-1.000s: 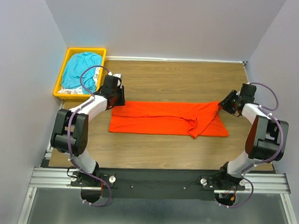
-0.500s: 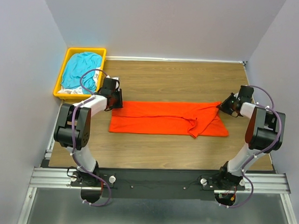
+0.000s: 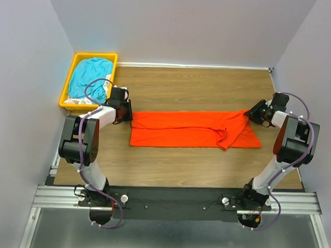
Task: Fold and stack the t-shirts
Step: Fold the tshirt
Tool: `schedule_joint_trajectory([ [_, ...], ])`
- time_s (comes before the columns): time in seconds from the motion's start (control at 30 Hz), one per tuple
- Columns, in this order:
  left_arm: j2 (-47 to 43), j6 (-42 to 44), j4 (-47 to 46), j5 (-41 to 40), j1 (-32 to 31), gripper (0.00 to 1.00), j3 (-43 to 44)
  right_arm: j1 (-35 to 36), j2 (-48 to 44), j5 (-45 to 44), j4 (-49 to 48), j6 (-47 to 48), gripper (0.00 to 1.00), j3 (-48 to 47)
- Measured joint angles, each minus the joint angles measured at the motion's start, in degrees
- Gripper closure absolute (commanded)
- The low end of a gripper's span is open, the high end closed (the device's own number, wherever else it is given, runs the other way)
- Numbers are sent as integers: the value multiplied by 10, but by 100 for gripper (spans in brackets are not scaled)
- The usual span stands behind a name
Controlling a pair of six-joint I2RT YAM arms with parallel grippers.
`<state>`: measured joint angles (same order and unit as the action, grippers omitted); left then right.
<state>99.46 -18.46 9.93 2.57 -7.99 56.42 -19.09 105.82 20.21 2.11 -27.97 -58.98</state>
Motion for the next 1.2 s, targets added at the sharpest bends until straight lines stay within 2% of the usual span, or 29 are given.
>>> schedule_joint_trajectory([
  [0.13, -20, 0, 7, -5, 0, 56, 0, 10, -44, -24, 44, 15, 48, 0],
  [0.27, -71, 0, 4, -6, 0, 55, 0, 51, -139, -69, 75, 35, 49, 4],
  [0.37, -113, 2, -5, -16, 0, 55, 0, 98, -214, -81, 82, 46, 58, 28],
  [0.47, -137, 5, -16, -19, 0, 55, -1, 136, -248, -79, 84, 50, 61, 57],
  [0.73, -152, 12, -30, -12, -8, 55, -11, 202, -232, -66, 114, 47, 67, 144],
  [1.0, -151, 13, -31, 2, -49, 55, -18, 263, -218, -40, 115, 40, 68, 162],
  [1.2, -146, 12, -36, 13, -87, 55, -18, 272, -177, -17, 112, 34, 67, 167],
])
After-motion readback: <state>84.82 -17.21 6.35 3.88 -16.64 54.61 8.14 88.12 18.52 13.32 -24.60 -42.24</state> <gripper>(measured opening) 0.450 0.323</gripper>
